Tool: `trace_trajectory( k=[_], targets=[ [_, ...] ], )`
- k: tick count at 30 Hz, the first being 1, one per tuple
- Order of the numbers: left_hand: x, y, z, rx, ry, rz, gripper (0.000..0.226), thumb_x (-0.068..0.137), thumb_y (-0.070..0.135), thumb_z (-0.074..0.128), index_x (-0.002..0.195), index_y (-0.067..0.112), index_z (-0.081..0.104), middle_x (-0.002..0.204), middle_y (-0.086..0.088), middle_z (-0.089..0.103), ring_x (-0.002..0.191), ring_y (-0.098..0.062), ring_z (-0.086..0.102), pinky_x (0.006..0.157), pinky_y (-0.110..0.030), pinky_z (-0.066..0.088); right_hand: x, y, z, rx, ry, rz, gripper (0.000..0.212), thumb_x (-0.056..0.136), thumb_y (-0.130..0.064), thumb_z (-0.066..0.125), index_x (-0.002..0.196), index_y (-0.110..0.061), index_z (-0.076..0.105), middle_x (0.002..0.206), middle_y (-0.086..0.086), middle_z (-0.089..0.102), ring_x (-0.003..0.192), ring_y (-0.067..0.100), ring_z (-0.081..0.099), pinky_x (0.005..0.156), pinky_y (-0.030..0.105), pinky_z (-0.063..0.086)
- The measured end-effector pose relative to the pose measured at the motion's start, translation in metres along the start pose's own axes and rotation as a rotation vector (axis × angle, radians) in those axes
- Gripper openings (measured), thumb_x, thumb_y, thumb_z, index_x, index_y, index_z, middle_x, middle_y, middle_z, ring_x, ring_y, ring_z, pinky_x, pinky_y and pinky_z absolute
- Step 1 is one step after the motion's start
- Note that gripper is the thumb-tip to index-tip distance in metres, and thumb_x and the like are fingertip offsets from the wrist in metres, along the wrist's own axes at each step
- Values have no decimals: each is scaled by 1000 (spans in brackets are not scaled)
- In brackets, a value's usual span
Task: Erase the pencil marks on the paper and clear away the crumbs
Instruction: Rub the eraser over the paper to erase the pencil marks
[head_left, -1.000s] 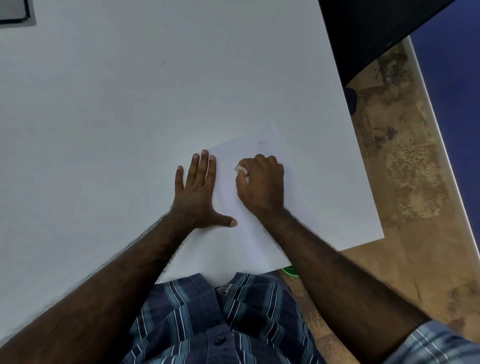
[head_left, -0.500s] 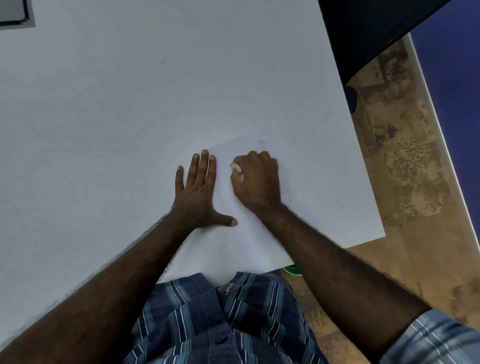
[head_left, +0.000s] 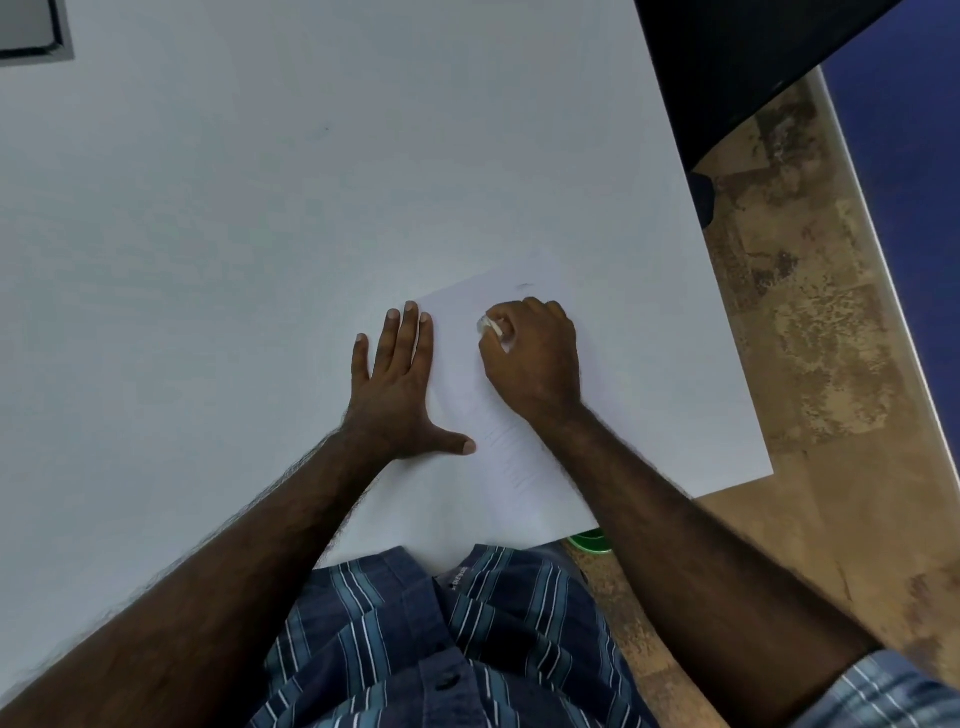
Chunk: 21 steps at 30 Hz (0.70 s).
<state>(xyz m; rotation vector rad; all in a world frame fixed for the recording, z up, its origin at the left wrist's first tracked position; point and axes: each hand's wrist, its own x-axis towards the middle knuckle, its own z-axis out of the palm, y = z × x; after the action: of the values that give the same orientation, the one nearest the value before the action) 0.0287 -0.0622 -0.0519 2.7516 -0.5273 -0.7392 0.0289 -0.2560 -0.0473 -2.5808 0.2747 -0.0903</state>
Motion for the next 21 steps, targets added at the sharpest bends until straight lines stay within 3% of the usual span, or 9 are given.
trace_trajectory(
  k=[4,6,8,10,13,21],
  targets=[
    [-3,1,-6,7,-21,28,157,56,100,58,163,14,-18,168,-6,-32,154,-23,-31,125,-56,-12,-25,12,-1,26,-30,25,9,96,-28,70,101,-22,74,100,-5,75,93,22,64,85,45,53],
    [-2,2,-13,-43,13,22,136,71,90,59,165,13,-3,170,-8,-24,157,-25,-24,126,-54,-7,-33,15,0,31,-28,-9,7,97,-26,68,102,-23,72,98,-5,72,91,24,63,82,46,51],
    [3,1,-20,-90,171,62,97,92,61,65,162,8,25,173,-13,-4,160,-31,-7,127,-55,6,-35,17,1,48,-20,-20,8,97,-24,68,104,-23,72,98,-5,71,90,25,62,82,47,50],
    [13,-1,-26,-95,253,150,69,100,29,65,157,3,37,172,-16,9,160,-34,5,127,-54,16,-36,16,1,57,-20,-20,9,98,-24,68,106,-23,72,100,-5,71,92,24,62,83,47,50],
    [28,0,-34,-94,100,273,71,102,14,59,162,4,23,173,-12,3,160,-29,1,129,-48,15,-41,14,1,81,-30,-56,10,98,-24,68,108,-22,72,100,-5,71,91,24,62,82,46,51],
    [43,-3,-34,-13,-107,293,98,96,45,68,166,24,3,171,-6,-19,159,-21,-16,129,-37,-3,-36,20,-8,6,-2,-50,9,94,-22,69,102,-20,73,95,-1,72,90,28,63,80,46,51]
  ],
)
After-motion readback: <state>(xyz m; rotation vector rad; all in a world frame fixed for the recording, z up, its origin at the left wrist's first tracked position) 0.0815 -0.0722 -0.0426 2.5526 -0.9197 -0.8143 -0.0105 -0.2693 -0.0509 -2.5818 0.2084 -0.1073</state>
